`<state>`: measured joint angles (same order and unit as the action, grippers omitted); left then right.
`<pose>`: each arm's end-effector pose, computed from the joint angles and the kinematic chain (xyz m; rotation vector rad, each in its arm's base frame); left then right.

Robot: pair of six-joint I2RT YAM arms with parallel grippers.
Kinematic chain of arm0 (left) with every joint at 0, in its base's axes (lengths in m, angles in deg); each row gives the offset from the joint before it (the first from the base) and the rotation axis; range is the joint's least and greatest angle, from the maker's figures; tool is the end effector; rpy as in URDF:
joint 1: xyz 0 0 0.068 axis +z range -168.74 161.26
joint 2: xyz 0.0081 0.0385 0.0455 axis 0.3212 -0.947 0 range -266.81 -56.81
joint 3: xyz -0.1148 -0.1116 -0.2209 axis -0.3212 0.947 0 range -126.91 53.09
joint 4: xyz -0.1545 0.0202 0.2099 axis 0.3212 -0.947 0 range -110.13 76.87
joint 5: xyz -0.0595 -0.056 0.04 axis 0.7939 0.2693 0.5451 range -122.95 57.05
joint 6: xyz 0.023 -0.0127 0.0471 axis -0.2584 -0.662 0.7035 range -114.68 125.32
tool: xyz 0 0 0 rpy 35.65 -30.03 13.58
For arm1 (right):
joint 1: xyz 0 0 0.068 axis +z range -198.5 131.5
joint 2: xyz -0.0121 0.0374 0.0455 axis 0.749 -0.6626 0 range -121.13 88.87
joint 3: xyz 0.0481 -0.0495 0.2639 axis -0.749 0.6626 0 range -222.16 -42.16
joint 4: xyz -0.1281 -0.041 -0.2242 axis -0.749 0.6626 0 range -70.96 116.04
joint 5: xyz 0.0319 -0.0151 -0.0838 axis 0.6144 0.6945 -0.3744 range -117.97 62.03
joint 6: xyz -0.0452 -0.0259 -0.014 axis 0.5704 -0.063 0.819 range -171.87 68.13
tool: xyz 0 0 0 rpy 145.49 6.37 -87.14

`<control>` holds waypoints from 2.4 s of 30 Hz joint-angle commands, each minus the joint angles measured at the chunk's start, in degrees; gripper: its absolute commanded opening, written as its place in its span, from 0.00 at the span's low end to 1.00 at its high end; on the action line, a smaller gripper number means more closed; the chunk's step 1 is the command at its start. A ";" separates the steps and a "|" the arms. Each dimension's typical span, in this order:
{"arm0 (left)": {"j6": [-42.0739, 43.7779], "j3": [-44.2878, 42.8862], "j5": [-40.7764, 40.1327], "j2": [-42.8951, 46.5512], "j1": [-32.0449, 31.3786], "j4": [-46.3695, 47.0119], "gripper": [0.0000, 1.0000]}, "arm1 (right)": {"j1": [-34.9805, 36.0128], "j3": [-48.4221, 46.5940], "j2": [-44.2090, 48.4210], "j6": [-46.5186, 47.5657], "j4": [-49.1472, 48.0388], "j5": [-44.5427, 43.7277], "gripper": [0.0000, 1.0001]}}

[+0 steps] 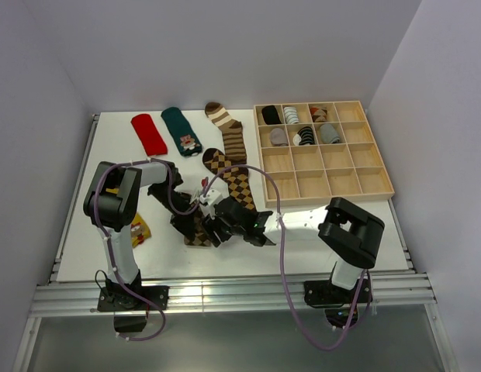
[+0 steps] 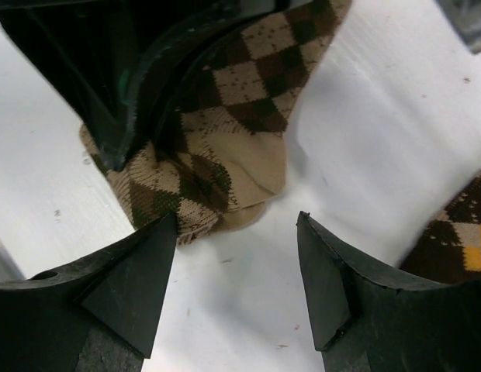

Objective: Roll the socks
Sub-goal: Roll the sock at the center of the board.

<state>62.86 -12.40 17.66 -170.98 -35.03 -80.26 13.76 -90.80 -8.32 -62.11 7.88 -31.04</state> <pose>0.2734 -0.1088 0.1230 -1.3861 -2.3312 1.4109 0.1634 0.3064 0.1649 -0.9803 2.0781 0.6219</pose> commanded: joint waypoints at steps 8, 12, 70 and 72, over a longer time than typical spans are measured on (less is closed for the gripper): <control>-0.67 -0.16 -6.58 -2.46 -0.05 2.97 0.00 | 2.25 1.98 4.56 0.93 -11.34 10.10 0.71; -0.85 -0.42 -6.40 -2.46 -0.05 3.06 0.00 | 2.87 -0.04 2.01 1.54 -10.82 11.07 0.71; -17.19 33.06 -17.11 56.58 4.17 46.12 0.51 | -13.47 -27.64 -25.15 -6.55 29.69 38.40 0.07; -17.46 35.43 -20.44 59.05 1.11 48.14 0.52 | -14.53 -31.05 -27.17 -5.94 33.89 37.53 0.07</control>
<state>37.13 21.15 -8.87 -118.85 -25.72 -32.20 7.13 -116.79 -29.08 -54.90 28.69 10.31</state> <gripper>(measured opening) 0.513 0.254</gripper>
